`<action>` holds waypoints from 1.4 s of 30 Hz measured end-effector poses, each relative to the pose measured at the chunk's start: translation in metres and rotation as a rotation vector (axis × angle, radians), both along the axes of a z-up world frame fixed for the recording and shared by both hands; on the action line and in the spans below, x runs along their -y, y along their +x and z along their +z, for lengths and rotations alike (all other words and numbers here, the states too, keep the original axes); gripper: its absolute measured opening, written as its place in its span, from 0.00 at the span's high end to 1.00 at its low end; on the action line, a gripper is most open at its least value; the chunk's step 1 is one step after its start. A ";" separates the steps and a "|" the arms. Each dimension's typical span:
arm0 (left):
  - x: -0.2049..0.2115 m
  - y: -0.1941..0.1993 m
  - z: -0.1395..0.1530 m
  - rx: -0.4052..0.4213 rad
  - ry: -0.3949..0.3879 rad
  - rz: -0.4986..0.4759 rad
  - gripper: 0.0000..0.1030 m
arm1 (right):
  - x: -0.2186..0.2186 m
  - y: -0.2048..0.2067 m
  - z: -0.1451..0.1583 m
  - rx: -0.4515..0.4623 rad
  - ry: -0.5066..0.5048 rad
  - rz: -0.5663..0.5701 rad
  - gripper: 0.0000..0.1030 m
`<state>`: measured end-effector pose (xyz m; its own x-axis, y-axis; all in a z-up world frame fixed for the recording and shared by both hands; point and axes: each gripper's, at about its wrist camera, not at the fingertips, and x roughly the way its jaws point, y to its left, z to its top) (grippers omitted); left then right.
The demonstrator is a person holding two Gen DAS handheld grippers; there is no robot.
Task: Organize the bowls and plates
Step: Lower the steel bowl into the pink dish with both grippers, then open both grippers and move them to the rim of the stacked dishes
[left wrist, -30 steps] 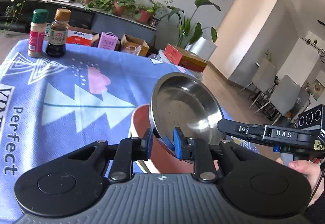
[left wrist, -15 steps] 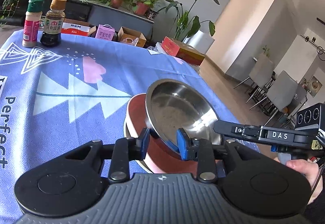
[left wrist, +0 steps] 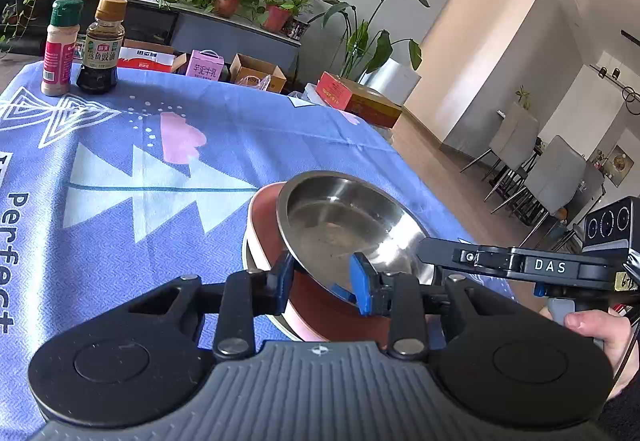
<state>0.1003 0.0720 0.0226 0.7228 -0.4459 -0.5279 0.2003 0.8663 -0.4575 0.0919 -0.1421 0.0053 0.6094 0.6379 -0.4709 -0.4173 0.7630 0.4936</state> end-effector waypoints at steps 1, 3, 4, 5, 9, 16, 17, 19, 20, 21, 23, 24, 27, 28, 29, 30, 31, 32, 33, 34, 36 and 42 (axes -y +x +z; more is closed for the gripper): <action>0.000 0.000 0.000 0.000 0.000 0.000 0.72 | 0.000 0.000 0.000 -0.001 -0.001 0.000 0.48; 0.000 0.000 0.000 0.000 0.000 0.000 0.71 | 0.000 0.001 0.000 -0.003 -0.005 0.002 0.47; 0.000 0.000 0.000 0.001 -0.002 -0.001 0.70 | 0.000 0.000 0.000 -0.003 -0.006 0.003 0.45; 0.000 0.000 0.000 0.001 -0.005 -0.002 0.70 | -0.001 0.000 0.000 -0.003 -0.009 0.007 0.44; -0.001 0.000 0.000 0.005 -0.008 -0.002 0.68 | -0.002 -0.001 0.001 0.000 0.000 0.033 0.31; -0.004 0.000 0.000 0.010 -0.018 -0.001 0.65 | -0.003 -0.001 0.003 -0.003 0.014 0.061 0.16; -0.004 -0.001 0.001 0.014 -0.017 0.001 0.64 | -0.003 -0.002 0.003 0.000 0.013 0.060 0.15; -0.005 -0.001 0.001 0.018 -0.017 0.008 0.61 | -0.002 -0.004 0.006 0.014 0.014 0.057 0.13; -0.005 -0.001 0.002 0.021 -0.012 0.017 0.59 | -0.002 -0.005 0.007 0.017 0.020 0.059 0.12; -0.006 -0.001 0.002 0.024 -0.003 0.027 0.56 | -0.001 -0.006 0.007 0.021 0.027 0.063 0.11; -0.007 -0.002 0.002 0.026 -0.004 0.036 0.55 | 0.000 -0.006 0.009 0.028 0.036 0.065 0.10; -0.008 -0.001 0.002 0.026 -0.009 0.037 0.55 | 0.000 -0.007 0.009 0.032 0.037 0.065 0.10; -0.010 -0.001 0.002 0.027 -0.010 0.050 0.55 | 0.003 -0.006 0.010 0.046 0.050 0.046 0.10; -0.011 -0.001 0.002 0.025 -0.011 0.055 0.54 | 0.005 -0.005 0.010 0.050 0.054 0.038 0.10; -0.012 0.000 0.001 0.023 -0.012 0.059 0.54 | 0.007 -0.005 0.010 0.053 0.060 0.025 0.10; -0.012 0.000 0.001 0.021 -0.012 0.063 0.53 | 0.008 -0.005 0.010 0.053 0.064 0.015 0.10; -0.013 -0.001 0.001 0.020 -0.014 0.068 0.52 | 0.010 -0.004 0.010 0.053 0.066 0.004 0.08; -0.014 0.000 0.000 0.017 -0.016 0.073 0.52 | 0.011 -0.002 0.010 0.052 0.067 -0.007 0.07; -0.015 0.000 0.000 0.015 -0.016 0.077 0.50 | 0.013 -0.001 0.009 0.050 0.067 -0.018 0.05; -0.016 0.000 -0.001 0.012 -0.017 0.081 0.48 | 0.014 0.000 0.008 0.046 0.067 -0.029 0.05; -0.017 0.001 -0.002 0.008 -0.018 0.085 0.47 | 0.015 0.002 0.006 0.039 0.068 -0.036 0.04; -0.020 0.003 -0.007 -0.017 -0.040 0.096 0.31 | 0.015 0.004 0.003 0.020 0.060 -0.053 0.00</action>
